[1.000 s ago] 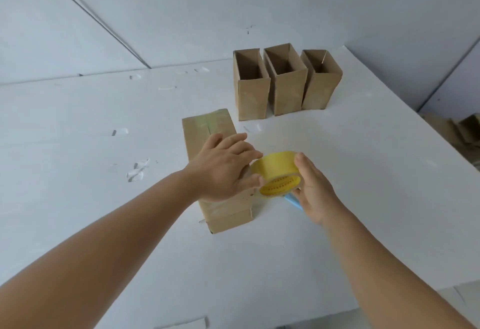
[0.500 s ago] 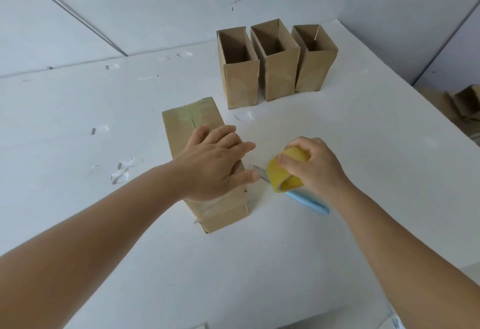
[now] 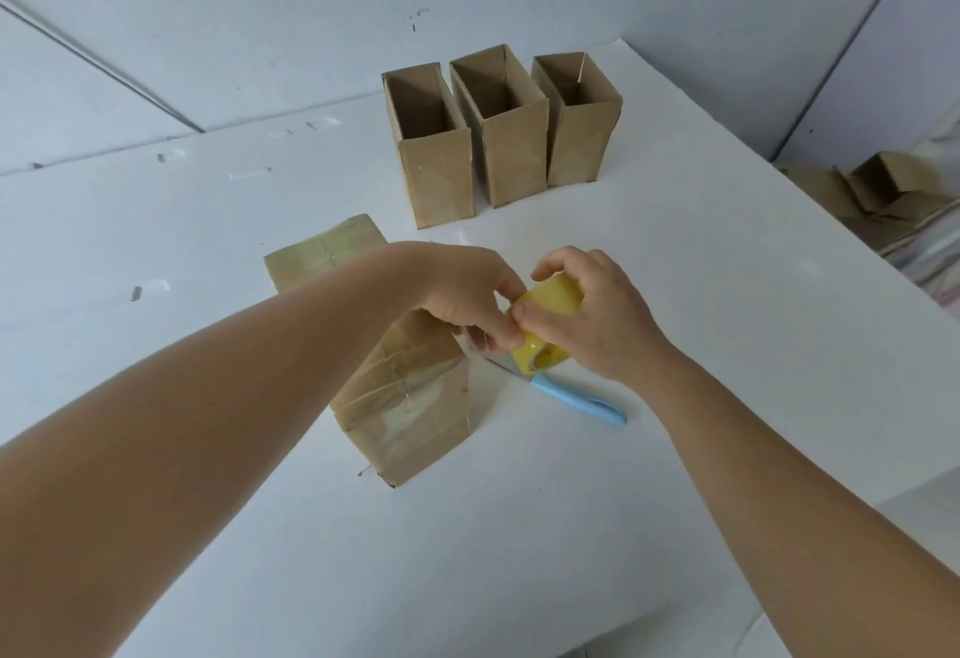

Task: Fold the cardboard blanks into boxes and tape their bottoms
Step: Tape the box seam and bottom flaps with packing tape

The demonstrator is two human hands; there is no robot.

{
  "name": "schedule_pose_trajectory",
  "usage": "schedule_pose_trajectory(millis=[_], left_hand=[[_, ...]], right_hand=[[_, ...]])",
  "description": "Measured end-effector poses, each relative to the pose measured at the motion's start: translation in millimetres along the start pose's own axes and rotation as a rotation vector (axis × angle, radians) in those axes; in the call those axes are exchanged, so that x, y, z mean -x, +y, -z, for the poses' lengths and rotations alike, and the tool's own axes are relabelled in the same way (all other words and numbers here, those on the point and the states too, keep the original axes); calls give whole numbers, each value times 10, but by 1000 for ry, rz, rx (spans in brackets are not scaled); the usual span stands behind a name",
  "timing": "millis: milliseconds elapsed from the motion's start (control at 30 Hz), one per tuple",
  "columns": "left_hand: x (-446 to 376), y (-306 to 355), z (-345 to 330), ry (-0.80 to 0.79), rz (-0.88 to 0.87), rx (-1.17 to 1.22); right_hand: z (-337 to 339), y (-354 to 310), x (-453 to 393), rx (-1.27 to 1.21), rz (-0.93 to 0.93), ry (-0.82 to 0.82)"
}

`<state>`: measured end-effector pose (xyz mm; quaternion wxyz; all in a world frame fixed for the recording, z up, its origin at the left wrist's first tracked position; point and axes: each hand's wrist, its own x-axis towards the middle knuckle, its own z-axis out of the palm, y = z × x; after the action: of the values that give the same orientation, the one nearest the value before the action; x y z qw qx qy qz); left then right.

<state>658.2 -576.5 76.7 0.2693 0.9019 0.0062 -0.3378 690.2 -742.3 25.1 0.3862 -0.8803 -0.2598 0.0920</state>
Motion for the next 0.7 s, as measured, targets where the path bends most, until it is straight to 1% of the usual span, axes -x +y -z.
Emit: schedule_pose_trajectory(millis=[133, 267, 333, 467, 633, 700], left_hand=[[45, -59, 49, 30, -14, 190], [49, -57, 36, 100, -22, 251], [49, -40, 14, 149, -20, 268], [69, -52, -6, 175, -6, 296], [73, -86, -10, 259, 18, 340], [69, -91, -20, 275, 25, 351]], right_hand=[[78, -15, -15, -26, 8, 27], [143, -45, -14, 3, 46, 5], [151, -47, 15, -35, 46, 3], [95, 45, 130, -173, -39, -6], [-104, 281, 362, -286, -219, -42], [-232, 415, 423, -248, -253, -70]])
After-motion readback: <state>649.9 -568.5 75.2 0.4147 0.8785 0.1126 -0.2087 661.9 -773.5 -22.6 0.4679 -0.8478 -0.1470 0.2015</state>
